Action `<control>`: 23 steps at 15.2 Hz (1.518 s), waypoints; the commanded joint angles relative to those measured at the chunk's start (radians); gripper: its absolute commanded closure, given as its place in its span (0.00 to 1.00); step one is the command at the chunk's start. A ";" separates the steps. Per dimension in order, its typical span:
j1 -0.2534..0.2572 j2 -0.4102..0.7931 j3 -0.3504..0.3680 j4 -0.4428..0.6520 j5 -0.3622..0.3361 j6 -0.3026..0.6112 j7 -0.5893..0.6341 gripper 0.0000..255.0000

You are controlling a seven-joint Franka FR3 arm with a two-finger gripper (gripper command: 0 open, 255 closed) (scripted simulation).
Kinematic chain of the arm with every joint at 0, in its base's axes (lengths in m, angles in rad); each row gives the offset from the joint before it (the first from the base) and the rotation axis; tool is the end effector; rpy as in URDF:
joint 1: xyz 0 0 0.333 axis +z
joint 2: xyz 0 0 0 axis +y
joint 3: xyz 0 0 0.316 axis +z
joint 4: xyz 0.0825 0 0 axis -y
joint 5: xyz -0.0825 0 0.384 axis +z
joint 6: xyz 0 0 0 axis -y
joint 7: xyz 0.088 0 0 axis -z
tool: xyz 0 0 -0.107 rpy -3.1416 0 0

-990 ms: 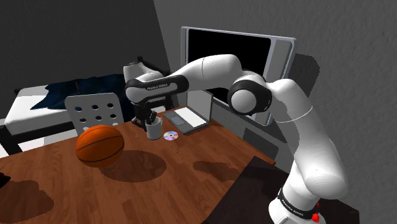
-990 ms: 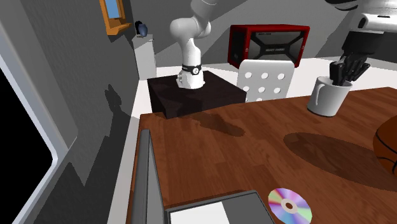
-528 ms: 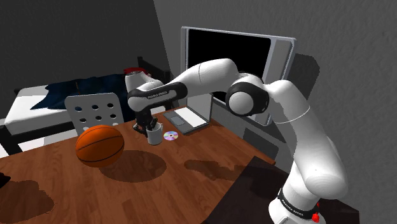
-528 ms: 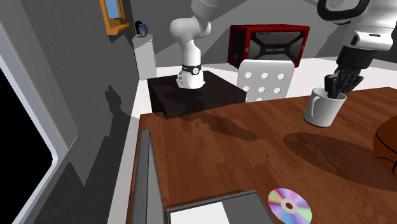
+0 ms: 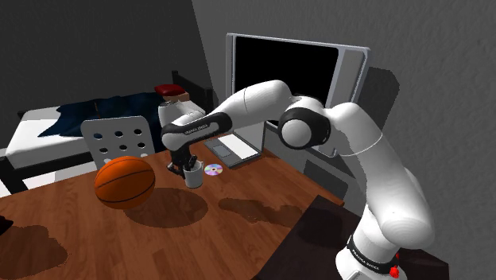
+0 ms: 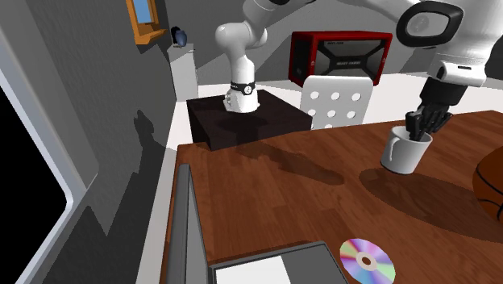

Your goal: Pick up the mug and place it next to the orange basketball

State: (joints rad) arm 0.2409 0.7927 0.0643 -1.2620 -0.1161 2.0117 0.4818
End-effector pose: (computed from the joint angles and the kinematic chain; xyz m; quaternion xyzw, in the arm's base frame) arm 0.7158 0.2059 0.2806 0.9968 -0.0714 -0.0080 0.0346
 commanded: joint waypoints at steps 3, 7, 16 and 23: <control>0.001 0.024 -0.002 -0.013 -0.002 0.037 0.003 1.00; 0.001 0.053 -0.003 -0.019 -0.005 0.072 0.006 1.00; 0.003 0.127 -0.007 -0.015 -0.010 0.142 0.012 1.00; 0.003 0.139 -0.008 -0.012 -0.010 0.151 0.013 1.00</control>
State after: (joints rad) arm 0.2444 0.9315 0.0562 -1.2742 -0.1263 2.1628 0.4948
